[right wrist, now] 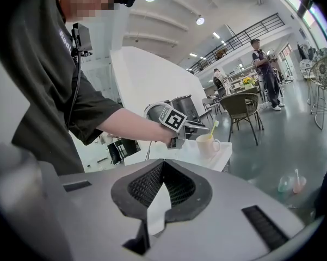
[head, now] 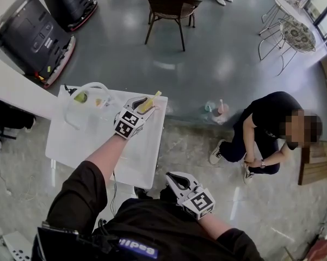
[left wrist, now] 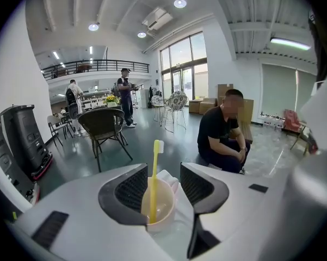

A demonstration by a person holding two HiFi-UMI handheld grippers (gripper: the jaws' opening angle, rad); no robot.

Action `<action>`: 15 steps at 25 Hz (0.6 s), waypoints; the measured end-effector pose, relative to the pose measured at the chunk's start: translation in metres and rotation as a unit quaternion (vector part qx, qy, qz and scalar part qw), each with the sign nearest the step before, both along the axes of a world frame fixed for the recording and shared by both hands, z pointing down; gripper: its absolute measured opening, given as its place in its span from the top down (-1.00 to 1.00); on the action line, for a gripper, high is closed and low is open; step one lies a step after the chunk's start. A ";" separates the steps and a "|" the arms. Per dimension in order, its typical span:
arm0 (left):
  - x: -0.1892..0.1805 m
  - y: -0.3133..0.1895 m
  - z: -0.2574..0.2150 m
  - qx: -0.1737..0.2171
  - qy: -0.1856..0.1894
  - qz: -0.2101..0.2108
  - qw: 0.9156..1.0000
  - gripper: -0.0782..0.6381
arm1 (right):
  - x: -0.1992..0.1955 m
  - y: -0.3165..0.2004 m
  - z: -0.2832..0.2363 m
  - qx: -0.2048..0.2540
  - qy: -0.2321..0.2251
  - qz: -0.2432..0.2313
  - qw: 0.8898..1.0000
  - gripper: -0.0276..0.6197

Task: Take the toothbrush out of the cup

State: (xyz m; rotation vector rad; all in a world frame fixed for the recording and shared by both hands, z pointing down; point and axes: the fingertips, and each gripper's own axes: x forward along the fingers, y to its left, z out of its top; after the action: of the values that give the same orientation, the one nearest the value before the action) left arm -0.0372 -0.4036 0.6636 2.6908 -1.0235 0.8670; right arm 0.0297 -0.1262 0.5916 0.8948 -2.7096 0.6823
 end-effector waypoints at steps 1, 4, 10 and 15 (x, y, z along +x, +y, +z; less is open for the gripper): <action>0.001 -0.003 0.002 0.000 -0.003 0.000 1.000 0.29 | 0.002 0.000 0.001 0.000 -0.003 0.002 1.000 0.88; 0.004 -0.011 0.006 0.001 -0.013 0.002 1.000 0.29 | 0.006 -0.003 0.001 -0.003 -0.002 0.006 1.000 0.88; 0.014 -0.022 0.015 0.003 -0.043 0.008 0.999 0.29 | 0.018 0.003 0.013 -0.006 -0.008 0.016 1.000 0.88; 0.017 -0.027 0.024 0.000 -0.059 0.005 0.998 0.30 | 0.026 0.006 0.018 -0.018 -0.006 0.025 1.000 0.88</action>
State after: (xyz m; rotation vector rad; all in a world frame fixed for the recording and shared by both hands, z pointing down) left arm -0.0204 -0.4307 0.6878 2.6753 -1.0329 1.0380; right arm 0.0558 -0.1199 0.6095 0.9558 -2.6841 0.7461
